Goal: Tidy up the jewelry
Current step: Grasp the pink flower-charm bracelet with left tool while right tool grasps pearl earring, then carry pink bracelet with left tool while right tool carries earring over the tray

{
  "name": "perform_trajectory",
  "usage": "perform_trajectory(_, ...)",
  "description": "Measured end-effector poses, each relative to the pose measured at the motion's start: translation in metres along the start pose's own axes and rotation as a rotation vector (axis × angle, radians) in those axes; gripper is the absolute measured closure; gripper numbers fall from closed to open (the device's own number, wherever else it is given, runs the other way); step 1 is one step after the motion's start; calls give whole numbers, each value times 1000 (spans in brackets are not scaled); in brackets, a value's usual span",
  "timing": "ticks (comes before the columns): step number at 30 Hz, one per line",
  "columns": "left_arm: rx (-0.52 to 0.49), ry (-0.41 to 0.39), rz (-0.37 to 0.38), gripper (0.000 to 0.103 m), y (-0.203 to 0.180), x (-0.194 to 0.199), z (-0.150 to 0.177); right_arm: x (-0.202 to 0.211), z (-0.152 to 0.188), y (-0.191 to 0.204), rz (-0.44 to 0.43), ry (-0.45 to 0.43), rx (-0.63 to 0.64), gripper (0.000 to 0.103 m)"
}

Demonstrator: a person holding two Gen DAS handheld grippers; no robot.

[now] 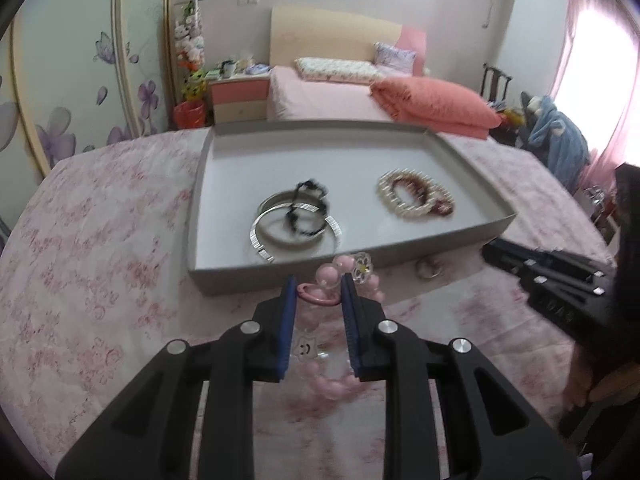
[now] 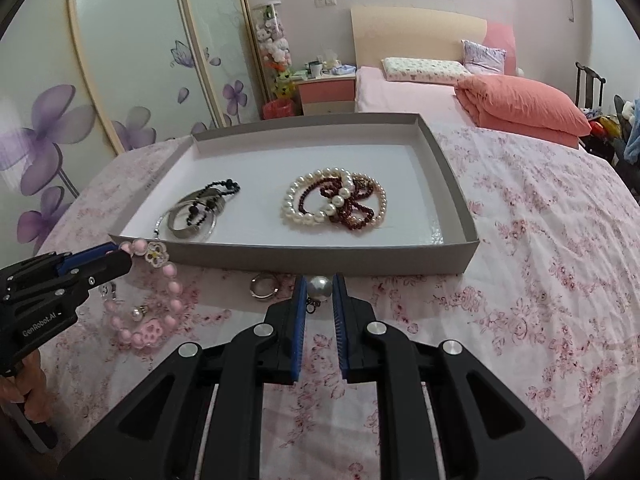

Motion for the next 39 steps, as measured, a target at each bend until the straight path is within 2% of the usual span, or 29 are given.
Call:
perform_trajectory(10, 7, -80, 110, 80, -20, 20, -18, 23, -2, 5, -33, -55, 9, 89)
perform_trajectory(17, 29, -123, 122, 80, -16, 37, -23, 39, -2, 13, -58, -94, 17, 89)
perform_trajectory(25, 67, -174, 91, 80, -1, 60, -21, 56, -2, 27, -89, -150, 39, 89)
perform_trajectory(39, 130, -240, -61, 80, 17, 86, -20, 82, -10, 51, -84, -310, 101, 89)
Point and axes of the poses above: each gripper's, at about its wrist camera, not at the fingertips, and x roughly against the way its jaws point, y to its left, z to its underside, the point moved 3 cm from there along -x, roughly the way its jaws point, and after that the axes turned 13 degrees about -x, right-handed, at the moved point
